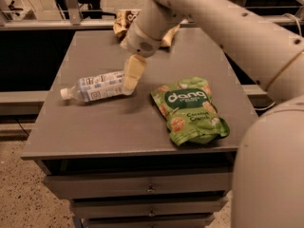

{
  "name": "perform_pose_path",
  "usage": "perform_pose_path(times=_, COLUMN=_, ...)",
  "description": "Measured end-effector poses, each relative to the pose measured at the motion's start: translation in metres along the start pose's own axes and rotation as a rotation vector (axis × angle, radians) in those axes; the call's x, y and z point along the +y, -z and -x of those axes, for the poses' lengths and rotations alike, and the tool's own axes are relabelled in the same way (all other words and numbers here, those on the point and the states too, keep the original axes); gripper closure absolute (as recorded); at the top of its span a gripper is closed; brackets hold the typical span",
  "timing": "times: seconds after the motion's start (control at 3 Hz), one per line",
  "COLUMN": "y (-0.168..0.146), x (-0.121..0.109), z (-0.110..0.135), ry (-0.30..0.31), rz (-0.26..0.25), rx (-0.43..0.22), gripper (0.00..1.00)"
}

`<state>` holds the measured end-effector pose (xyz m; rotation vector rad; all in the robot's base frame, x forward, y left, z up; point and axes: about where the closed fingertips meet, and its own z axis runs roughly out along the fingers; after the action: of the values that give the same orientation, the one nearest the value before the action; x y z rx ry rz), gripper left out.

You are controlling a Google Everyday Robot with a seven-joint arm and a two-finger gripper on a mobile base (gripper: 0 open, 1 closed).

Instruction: Knock blue plastic bottle over

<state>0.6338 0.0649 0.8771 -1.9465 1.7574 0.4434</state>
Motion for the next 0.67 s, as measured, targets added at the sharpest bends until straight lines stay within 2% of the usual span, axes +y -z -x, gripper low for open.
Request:
perform_pose_path(times=0.33, y=0.036, x=0.001, z=-0.031, ry=-0.167, rz=-0.107, rx=-0.169, gripper=0.00)
perform_pose_path(times=0.67, y=0.079, x=-0.001, z=-0.071, ry=-0.300, rz=-0.265, rx=-0.305, gripper=0.00)
